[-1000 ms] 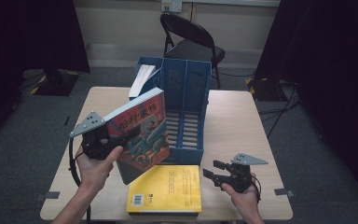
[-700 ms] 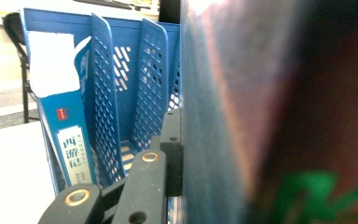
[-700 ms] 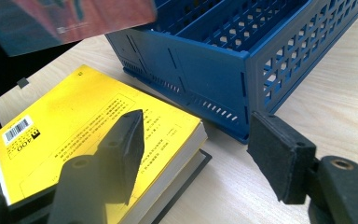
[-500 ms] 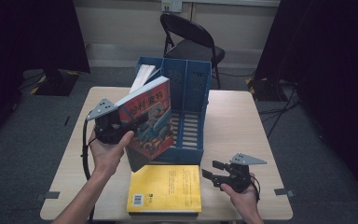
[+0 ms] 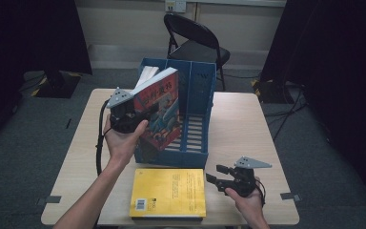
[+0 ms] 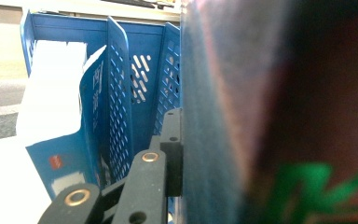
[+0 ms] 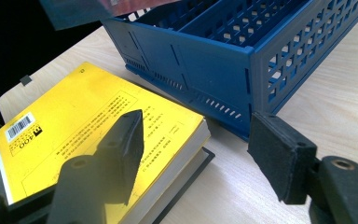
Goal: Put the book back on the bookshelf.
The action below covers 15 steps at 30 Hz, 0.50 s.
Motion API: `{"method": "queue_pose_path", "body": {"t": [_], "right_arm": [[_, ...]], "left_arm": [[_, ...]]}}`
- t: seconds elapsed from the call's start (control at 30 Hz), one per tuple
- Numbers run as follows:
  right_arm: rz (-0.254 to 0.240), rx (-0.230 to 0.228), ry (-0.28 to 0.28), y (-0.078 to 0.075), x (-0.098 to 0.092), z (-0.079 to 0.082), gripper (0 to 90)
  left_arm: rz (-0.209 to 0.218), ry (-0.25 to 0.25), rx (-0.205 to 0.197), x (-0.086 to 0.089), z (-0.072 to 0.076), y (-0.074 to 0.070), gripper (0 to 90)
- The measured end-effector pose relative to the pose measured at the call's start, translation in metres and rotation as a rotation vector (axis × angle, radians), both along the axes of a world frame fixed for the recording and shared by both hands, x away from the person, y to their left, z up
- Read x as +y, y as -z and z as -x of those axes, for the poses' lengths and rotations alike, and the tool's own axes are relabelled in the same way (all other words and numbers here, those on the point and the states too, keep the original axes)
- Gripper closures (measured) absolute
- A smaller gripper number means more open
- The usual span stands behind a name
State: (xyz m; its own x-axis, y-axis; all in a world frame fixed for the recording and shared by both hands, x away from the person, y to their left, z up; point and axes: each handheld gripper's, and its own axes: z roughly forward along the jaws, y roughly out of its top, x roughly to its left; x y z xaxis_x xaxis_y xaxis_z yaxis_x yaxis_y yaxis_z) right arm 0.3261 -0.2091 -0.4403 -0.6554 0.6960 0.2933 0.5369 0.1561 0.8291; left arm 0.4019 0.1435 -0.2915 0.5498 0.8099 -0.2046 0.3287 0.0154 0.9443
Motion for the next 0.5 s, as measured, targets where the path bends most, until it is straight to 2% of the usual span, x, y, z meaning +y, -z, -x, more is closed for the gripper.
{"method": "queue_pose_path", "body": {"t": [0.2,0.3,0.5], "right_arm": [[-0.001,-0.001,0.001,0.0,-0.001,0.0,35.5],[-0.002,-0.002,-0.003,0.0,-0.002,0.0,35.5],[-0.001,0.002,-0.005,0.001,-0.002,0.0,35.2]], "left_arm": [[-0.029,-0.033,-0.012,-0.012,-0.016,-0.005,74.6],[-0.029,-0.052,-0.022,-0.018,-0.02,-0.003,74.6],[-0.034,-0.079,-0.007,-0.032,-0.033,-0.001,74.6]]}}
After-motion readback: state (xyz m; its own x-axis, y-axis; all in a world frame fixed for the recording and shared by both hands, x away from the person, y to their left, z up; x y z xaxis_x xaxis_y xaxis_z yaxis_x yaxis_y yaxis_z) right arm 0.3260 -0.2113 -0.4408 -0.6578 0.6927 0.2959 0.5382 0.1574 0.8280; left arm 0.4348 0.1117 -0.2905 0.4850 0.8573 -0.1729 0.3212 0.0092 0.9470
